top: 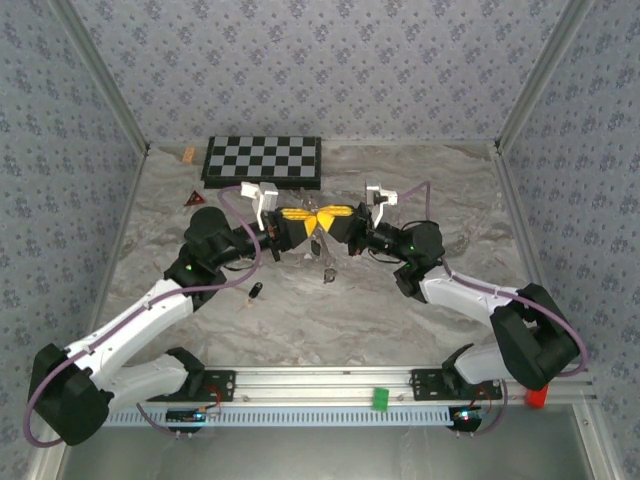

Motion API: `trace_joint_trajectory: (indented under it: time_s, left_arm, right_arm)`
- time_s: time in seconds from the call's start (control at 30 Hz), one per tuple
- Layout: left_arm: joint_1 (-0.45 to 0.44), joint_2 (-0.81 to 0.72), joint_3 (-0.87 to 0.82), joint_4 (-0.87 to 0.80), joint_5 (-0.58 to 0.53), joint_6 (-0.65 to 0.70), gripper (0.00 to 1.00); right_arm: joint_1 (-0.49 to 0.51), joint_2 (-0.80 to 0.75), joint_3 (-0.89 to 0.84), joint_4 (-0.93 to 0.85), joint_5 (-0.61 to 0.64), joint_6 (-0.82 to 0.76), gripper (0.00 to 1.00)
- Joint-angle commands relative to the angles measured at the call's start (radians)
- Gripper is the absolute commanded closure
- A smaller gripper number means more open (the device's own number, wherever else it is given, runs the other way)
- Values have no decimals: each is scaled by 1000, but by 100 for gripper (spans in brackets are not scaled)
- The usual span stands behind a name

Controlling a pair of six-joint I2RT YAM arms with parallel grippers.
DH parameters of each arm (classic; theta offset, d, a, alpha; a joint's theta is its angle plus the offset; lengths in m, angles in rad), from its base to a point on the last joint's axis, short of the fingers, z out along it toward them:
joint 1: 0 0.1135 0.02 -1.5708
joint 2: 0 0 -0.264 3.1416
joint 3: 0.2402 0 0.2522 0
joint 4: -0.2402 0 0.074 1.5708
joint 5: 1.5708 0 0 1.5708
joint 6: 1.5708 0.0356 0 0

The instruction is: Put the keys on the keyring

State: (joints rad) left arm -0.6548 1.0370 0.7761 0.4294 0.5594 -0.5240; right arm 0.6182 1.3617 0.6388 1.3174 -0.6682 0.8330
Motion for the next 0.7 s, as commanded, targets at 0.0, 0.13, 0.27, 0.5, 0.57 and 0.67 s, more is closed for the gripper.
trace_joint_trajectory:
  time_s: [0.0, 0.13, 0.27, 0.5, 0.57, 0.67]
  left_arm:
    - [-2, -32, 32, 33, -10, 16, 80]
    - [-3, -29, 32, 30, -9, 15, 81]
    - [-5, -20, 39, 28, 6, 12, 96]
    - [-3, -21, 80, -101, 0, 52, 100]
    - [-2, -23, 128, -221, -34, 89, 100]
    - [2, -18, 181, -356, -55, 111, 100]
  right_arm:
    - [6, 5, -13, 43, 4, 16, 100]
    - [6, 7, -16, 42, 2, 17, 100]
    - [7, 7, -18, 44, 2, 20, 100]
    - [-10, -8, -33, -1, 3, 6, 96]
    - [-26, -37, -48, -58, 7, -18, 87]
    - [-48, -111, -75, -195, 37, -95, 66]
